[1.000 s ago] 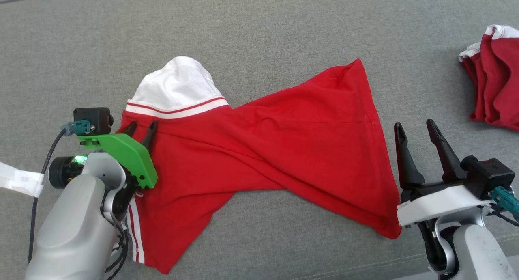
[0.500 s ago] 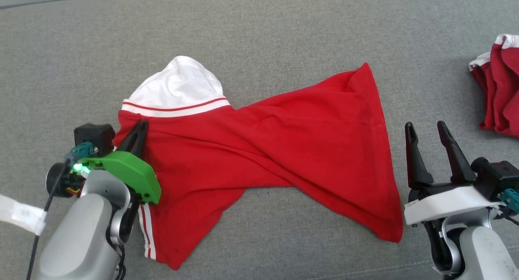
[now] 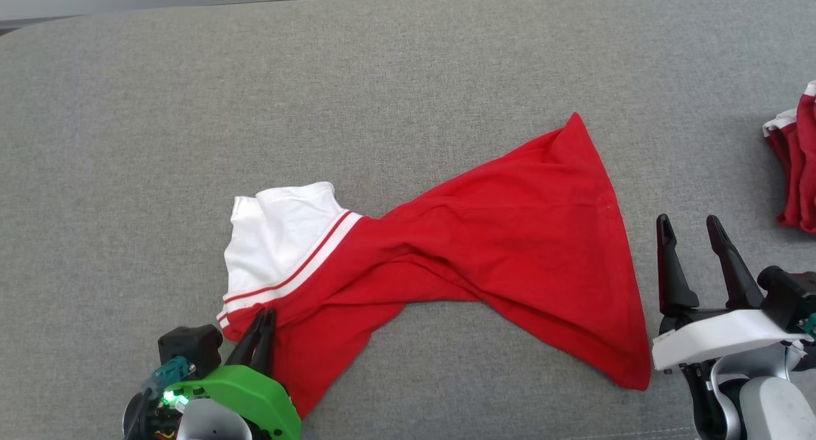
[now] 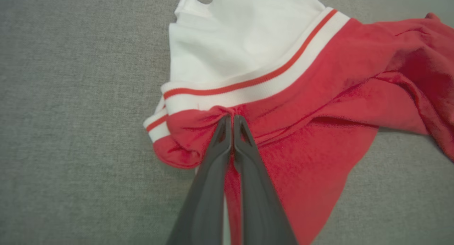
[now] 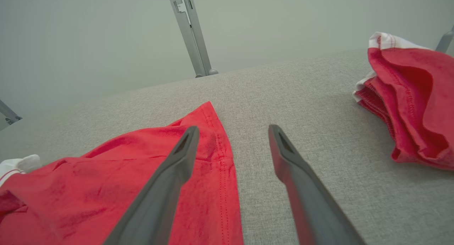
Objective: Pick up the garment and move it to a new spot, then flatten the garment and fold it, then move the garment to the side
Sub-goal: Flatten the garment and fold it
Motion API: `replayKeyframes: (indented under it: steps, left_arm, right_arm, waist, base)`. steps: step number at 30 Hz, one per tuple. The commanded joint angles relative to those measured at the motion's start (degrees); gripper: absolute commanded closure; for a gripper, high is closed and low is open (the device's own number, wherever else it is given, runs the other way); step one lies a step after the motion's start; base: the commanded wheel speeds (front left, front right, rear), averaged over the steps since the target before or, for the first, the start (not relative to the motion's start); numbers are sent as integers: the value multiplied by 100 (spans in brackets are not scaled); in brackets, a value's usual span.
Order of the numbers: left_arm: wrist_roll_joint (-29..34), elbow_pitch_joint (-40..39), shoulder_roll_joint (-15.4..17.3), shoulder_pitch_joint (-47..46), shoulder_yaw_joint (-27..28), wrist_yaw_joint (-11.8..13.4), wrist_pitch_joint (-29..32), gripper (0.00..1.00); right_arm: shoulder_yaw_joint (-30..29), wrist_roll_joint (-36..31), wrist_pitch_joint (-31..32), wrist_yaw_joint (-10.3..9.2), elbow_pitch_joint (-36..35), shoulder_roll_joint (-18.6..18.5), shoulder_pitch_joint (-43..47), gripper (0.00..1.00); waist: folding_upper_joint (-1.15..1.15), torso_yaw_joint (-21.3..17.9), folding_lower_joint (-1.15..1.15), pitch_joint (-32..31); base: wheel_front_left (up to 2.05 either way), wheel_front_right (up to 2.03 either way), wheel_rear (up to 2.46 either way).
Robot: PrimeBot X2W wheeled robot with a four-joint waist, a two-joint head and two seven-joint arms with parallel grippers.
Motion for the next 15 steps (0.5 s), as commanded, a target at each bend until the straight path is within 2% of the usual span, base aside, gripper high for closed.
replayKeyframes:
  steps: [1,9,15]
  left_arm:
    - [30,-20,-62,42,9,43,-155,0]
    - [368,-308,-144,-183,286,52,-1378,0]
    - [693,-472,12,-331,534,152,-1726,0]
  right_arm:
    - [-30,-62,36,-5,-29,7,63,0]
    - [-35,-224,131,-5,-129,-82,64,0]
    - [32,-335,181,-5,-135,-186,105,0]
  waist:
    - [0,13,0,-46]
    - [0,59,0,-284]
    - [0,104,0,-498]
  base:
    - [0,0,0]
    - [0,0,0]
    - [0,0,0]
